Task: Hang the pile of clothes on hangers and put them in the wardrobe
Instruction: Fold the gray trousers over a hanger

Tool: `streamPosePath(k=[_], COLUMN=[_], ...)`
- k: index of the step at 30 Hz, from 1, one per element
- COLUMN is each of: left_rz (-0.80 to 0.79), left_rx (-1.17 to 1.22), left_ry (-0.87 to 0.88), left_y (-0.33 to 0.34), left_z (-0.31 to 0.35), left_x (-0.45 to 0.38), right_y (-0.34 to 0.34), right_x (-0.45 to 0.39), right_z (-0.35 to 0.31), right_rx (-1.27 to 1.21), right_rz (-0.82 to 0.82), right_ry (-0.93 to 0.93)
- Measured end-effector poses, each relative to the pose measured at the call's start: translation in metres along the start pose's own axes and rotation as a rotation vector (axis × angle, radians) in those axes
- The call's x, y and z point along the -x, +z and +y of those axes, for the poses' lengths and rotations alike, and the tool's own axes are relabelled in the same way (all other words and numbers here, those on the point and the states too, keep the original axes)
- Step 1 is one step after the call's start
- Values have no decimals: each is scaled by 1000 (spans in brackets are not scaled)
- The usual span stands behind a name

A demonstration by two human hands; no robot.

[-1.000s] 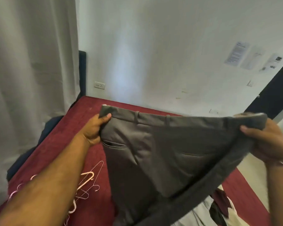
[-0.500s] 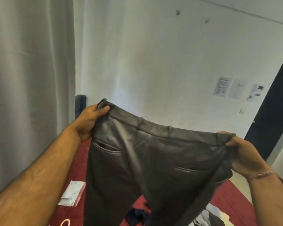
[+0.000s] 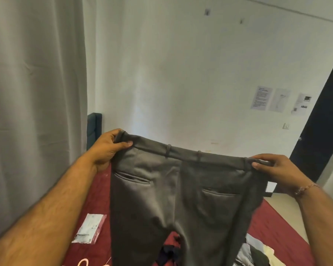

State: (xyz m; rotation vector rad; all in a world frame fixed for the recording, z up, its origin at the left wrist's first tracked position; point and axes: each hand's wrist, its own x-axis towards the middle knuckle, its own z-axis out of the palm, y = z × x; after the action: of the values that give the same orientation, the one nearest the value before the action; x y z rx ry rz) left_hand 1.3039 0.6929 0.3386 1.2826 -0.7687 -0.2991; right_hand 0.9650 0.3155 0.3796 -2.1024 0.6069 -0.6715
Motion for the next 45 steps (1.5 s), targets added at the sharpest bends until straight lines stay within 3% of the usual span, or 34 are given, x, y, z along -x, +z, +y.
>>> streamPosePath(k=[2,6,11,13,16,19,23,27,32,35,37,39,40,42,44,45], left_rz=[-1,-160,-292,-156,254,366,279,146,-211,-340,-146,264,398,370,169,54], left_rx=[3,58,265,187,-118,-144,-176,-194,175,-8,-274,-478,-481,-342,-105,-19], left_ry=[-67,-137,-153,-190,-296,-369,-269,-13,-5,107,328,526,527,228,-70,-123], left_y=[0,-26,-55,-45,-14,25,87,139,128,123,118,101,88,63,52,53], left_z=[2,-2,-20,-31,-48,-53,-37,-9,26,42,53,56,53,47,37,35], left_x=[1,6,18,15,7,9,19,29,28,32,33,27,24,22,22,25], right_y=[4,4,-5,11,55,100,149,174,172,172,170,162,156,145,135,131], right_x=[-1,9,20,14,-5,-17,-10,16,22,17,12,4,1,-3,-7,-8], right_z=[-2,2,17,22,28,11,-42,-107,-133,-134,-138,-145,-150,-162,-173,-177], right_rx=[-22,-146,-750,-710,-233,-31,38,-150,-172,-389,-431,-471,-524,-637,-695,-711], right_rz=[48,52,-124,-77,127,126,93,36,103,31,44,92,79,-8,-77,-94], right_ry=[-28,-79,-44,65,110,72,-83,-184,-203,-225,-287,-303,-307,-331,-360,-367])
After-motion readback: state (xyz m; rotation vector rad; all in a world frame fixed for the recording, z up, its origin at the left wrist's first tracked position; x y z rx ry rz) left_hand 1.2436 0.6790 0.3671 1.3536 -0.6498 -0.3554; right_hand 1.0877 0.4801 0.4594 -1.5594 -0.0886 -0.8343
